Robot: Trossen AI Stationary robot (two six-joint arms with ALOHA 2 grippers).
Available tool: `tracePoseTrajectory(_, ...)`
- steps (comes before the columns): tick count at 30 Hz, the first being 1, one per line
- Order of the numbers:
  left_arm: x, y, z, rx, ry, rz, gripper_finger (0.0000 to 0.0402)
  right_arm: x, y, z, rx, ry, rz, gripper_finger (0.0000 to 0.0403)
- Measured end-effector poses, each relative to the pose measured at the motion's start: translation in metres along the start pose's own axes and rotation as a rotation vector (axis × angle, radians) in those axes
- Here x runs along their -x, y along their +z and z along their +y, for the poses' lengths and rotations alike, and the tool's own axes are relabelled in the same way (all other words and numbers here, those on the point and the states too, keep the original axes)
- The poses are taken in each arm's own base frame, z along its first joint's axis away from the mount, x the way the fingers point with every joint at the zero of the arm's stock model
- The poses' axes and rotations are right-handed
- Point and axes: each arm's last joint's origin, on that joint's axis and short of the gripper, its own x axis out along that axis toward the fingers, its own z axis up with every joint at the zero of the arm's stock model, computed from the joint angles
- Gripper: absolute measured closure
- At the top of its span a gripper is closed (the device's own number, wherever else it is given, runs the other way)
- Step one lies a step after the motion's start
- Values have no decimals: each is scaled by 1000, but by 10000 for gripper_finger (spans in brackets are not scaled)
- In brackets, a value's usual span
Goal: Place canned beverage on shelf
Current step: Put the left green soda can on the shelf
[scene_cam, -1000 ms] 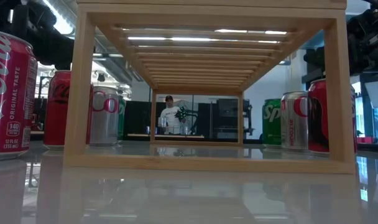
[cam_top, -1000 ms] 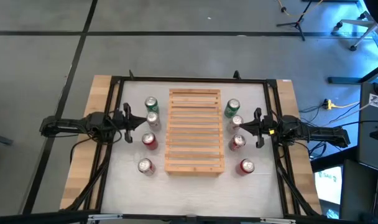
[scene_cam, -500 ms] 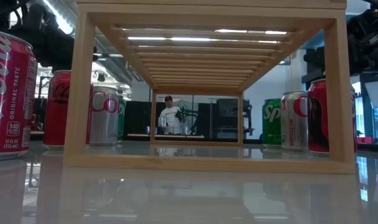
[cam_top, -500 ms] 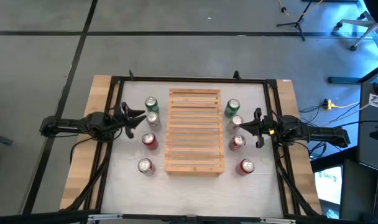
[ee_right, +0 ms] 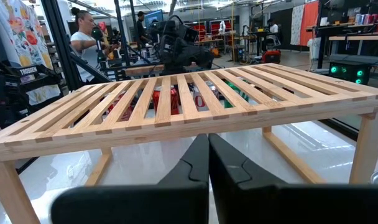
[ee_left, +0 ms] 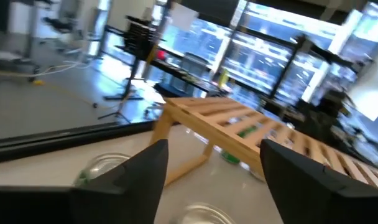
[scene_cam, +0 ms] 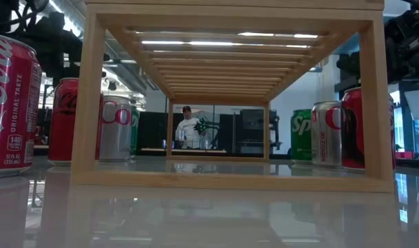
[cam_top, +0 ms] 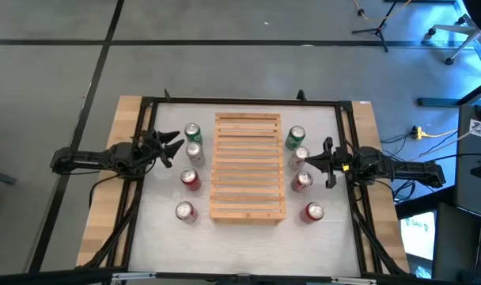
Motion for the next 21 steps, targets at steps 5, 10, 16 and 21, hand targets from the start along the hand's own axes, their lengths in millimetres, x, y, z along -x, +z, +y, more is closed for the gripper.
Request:
tracePoseTrajectory(5, 0, 3, 1, 32, 46, -41, 142, 0, 0, 0, 0, 0, 0, 403)
tracePoseTrajectory(10, 1, 16, -3, 88, 22, -159, 143, 0, 0, 0, 0, 0, 0, 403)
tracePoseTrajectory(16, 3, 30, -5, 94, 7, -280, 146, 0, 0, 0, 0, 0, 0, 403)
tracePoseTrajectory(21, -2, 36, -6, 80, 42, -282, 147, 0, 0, 0, 0, 0, 0, 403)
